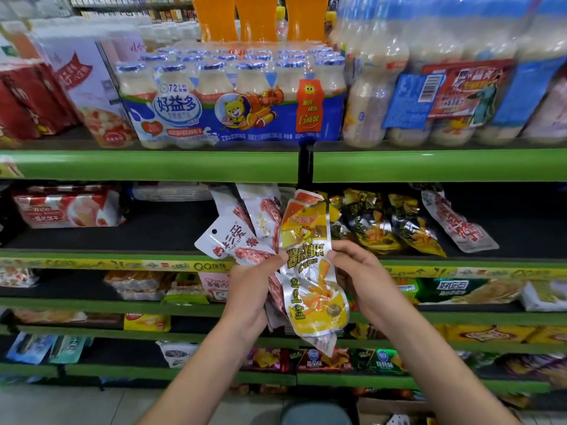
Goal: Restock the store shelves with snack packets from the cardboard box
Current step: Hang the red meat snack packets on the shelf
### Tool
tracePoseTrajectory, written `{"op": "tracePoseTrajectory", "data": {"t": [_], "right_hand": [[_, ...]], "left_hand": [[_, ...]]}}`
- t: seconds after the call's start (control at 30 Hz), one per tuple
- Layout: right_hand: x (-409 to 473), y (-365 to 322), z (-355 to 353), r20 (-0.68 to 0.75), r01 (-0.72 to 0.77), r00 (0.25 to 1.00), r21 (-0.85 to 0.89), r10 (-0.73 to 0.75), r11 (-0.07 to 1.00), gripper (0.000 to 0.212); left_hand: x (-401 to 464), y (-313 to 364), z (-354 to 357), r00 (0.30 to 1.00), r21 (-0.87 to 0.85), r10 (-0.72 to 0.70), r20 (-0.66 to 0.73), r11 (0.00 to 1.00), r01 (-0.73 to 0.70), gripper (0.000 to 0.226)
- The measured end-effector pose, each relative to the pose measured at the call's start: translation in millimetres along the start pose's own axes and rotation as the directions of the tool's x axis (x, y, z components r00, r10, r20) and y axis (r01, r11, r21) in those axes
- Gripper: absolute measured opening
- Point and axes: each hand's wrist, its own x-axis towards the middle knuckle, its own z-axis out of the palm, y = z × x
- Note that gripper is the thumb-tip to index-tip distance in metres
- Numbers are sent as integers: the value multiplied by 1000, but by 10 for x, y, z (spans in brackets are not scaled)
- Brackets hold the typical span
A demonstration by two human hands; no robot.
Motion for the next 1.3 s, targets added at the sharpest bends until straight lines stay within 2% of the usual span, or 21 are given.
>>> {"op": "tracePoseTrajectory", "data": {"t": [0.1,0.17,0.43,0.57,0.7,0.77,0.83,0.9,1.3], "right_hand": [[-69,21,4,131,-3,991,-63,11,998,19],[-103,21,-10,167,26,986,-98,-10,995,21],[-41,156,1,9,150,989,-190,-151,970,29],[-47,184,0,-46,133,989,-96,-138,986,25],[-84,202,-7,-34,94,995,19,-93,995,20],[-109,243,-36,32,75,996,64,-78,995,29],[-136,276,-78,130,62,989,80,-72,995,53],[-155,293,-104,179,59,981,82,-73,995,67],[-198,293,-77,156,56,985,137,-77,989,66]], "left_hand": [[50,38,-47,1000,-7,28,-10,1000,-28,21],[68,70,-49,999,1,49,-8,999,-49,25],[-13,126,26,1000,31,23,-1,999,-23,29],[9,138,54,998,1,50,31,999,-50,29],[41,138,52,997,-3,61,45,998,-61,24],[75,141,46,997,-15,68,32,998,-67,27],[121,135,35,996,-13,81,29,997,-80,31],[144,131,30,996,-14,87,29,996,-87,31],[181,77,18,994,-57,70,78,996,-66,34]]}}
